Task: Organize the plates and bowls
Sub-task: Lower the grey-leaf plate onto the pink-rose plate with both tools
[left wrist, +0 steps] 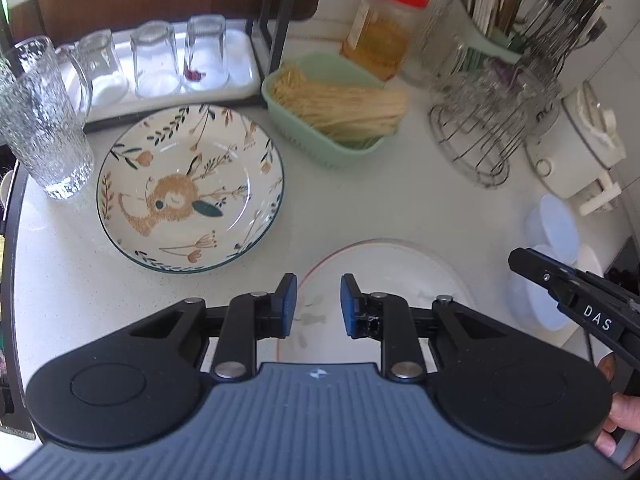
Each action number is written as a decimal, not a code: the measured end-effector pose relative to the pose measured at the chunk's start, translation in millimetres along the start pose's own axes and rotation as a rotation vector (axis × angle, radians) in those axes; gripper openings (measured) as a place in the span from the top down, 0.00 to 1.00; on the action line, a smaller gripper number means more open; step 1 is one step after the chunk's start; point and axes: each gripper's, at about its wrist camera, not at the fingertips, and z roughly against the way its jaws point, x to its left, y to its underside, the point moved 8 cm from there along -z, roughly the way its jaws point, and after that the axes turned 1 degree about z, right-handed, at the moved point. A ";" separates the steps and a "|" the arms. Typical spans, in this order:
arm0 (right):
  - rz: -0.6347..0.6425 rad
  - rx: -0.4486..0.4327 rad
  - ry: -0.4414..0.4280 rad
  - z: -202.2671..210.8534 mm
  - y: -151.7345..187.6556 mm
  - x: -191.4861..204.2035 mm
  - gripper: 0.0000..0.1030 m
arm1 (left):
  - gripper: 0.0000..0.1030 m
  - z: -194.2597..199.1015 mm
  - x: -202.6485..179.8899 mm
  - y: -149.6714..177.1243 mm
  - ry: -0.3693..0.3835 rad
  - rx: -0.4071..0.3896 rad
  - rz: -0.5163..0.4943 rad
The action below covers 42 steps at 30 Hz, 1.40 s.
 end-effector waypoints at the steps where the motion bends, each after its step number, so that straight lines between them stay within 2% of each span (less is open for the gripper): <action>1: 0.008 -0.010 -0.005 5.1 -2.8 1.2 0.83 | 0.74 7.0 -4.5 -1.1 0.006 -0.015 0.001; 7: 0.035 -0.064 -0.027 34.2 -12.5 5.5 0.83 | 0.74 37.8 -24.6 -6.8 0.005 -0.094 -0.017; 15: 0.052 -0.129 -0.045 71.5 -7.7 8.5 0.83 | 0.74 68.9 -45.8 -2.9 0.013 -0.178 -0.026; 25: 0.030 -0.197 -0.039 111.7 -1.3 4.4 0.83 | 0.74 96.0 -62.1 22.7 0.025 -0.209 -0.029; 29: 0.030 -0.202 -0.056 129.9 9.0 6.3 0.83 | 0.73 112.0 -72.3 35.9 -0.008 -0.245 -0.076; 32: 0.022 -0.207 -0.067 142.4 14.6 5.0 0.83 | 0.73 118.3 -78.8 46.8 -0.009 -0.239 -0.073; 35: 0.011 -0.216 -0.073 156.6 20.5 0.0 0.83 | 0.73 125.1 -86.4 56.6 -0.045 -0.254 -0.096; 42: 0.001 -0.227 -0.069 176.2 32.3 -14.8 0.83 | 0.73 129.0 -102.6 76.1 -0.037 -0.251 -0.085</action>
